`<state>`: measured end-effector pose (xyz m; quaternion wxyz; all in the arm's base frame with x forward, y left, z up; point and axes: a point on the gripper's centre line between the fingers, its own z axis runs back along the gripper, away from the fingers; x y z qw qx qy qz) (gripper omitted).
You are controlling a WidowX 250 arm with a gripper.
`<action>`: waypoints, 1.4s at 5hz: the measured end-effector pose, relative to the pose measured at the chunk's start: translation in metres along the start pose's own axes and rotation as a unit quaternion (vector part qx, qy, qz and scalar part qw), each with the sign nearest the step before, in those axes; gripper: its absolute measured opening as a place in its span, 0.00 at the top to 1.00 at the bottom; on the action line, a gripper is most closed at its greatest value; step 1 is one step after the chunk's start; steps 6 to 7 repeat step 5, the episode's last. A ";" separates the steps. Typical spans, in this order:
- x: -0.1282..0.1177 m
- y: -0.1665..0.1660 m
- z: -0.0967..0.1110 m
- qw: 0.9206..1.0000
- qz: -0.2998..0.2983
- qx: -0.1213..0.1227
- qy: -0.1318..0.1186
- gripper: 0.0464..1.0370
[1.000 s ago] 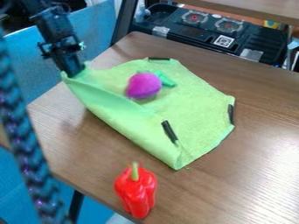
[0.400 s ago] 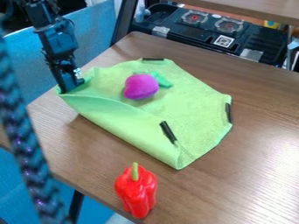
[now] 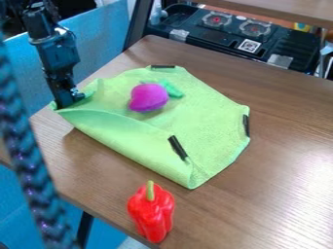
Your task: Unfold the cloth from top right to bottom left
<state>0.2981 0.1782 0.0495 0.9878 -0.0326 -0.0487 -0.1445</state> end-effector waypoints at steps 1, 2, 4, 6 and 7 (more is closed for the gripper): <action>0.001 0.004 -0.002 1.000 0.000 0.024 0.004 0.99; 0.003 -0.001 0.017 1.000 -0.006 0.022 -0.004 0.99; -0.005 0.004 0.037 0.998 -0.034 -0.037 0.042 0.98; -0.002 0.008 0.040 0.998 -0.027 -0.022 0.055 0.81; -0.002 0.008 0.040 0.998 -0.027 -0.022 0.055 0.81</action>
